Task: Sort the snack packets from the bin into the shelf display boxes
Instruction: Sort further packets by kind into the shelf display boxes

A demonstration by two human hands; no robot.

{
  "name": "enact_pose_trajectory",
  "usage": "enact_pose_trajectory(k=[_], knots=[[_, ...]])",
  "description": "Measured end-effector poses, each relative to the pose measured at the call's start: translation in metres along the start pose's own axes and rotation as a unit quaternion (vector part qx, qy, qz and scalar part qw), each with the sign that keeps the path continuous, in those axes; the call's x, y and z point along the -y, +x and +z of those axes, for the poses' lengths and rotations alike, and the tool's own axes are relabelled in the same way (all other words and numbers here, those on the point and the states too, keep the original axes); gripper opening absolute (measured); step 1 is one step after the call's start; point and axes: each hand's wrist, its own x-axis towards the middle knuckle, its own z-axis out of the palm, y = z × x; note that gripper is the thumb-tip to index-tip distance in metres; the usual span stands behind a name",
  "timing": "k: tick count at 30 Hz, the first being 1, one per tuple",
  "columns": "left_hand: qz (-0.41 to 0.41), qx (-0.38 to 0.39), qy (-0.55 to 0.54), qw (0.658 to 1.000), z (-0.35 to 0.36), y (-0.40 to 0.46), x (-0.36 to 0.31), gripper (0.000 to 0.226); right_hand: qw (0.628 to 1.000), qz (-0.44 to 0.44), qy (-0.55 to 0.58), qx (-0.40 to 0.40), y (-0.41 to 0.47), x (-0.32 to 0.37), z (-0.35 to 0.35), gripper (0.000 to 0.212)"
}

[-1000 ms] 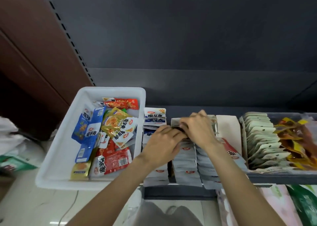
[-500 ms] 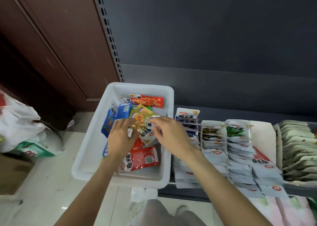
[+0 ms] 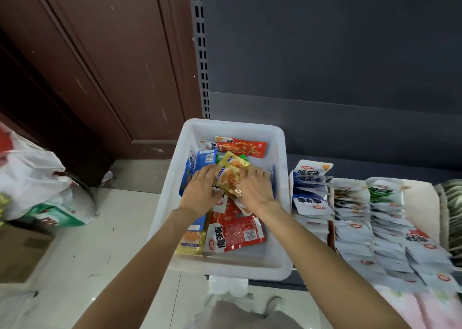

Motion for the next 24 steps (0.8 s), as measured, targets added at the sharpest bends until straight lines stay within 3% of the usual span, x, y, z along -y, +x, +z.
enact_pose_trajectory(k=[3,5,8,11,13,15,19,21,24], knots=[[0.150,0.002,0.054,0.987,-0.008,0.008,0.003,0.085,0.992,-0.057,0.020,-0.107,-0.018,-0.001,-0.001,0.069],[0.184,0.034,0.015,0.982,-0.015,0.010,-0.003,0.077,0.975,-0.123,0.027,-0.182,-0.030,-0.003,-0.010,0.061],[0.103,0.113,-0.186,0.971,-0.036,0.010,-0.011,0.035,0.956,-0.159,0.060,-0.240,-0.051,-0.013,-0.028,0.075],[0.020,0.098,-0.404,0.909,-0.056,-0.001,-0.025,0.019,0.926,-0.061,0.209,-0.308,-0.071,-0.022,-0.040,0.076],[-0.026,0.084,-0.502,0.861,-0.065,-0.010,-0.037,0.020,0.876,0.003,0.385,-0.291,-0.081,-0.028,-0.052,0.065],[-0.036,0.086,-0.527,0.844,-0.068,-0.016,-0.049,0.024,0.811,0.035,0.528,-0.250,-0.088,-0.035,-0.063,0.056],[-0.017,0.103,-0.536,0.838,-0.075,-0.024,-0.075,0.024,0.730,0.059,0.649,-0.205,-0.102,-0.051,-0.074,0.053],[0.030,0.129,-0.495,0.859,-0.080,-0.027,-0.096,0.023,0.690,0.073,0.693,-0.193,-0.112,-0.063,-0.077,0.054],[0.115,0.124,-0.371,0.913,-0.078,-0.027,-0.130,0.023,0.698,0.083,0.680,-0.207,-0.132,-0.092,-0.076,0.037]])
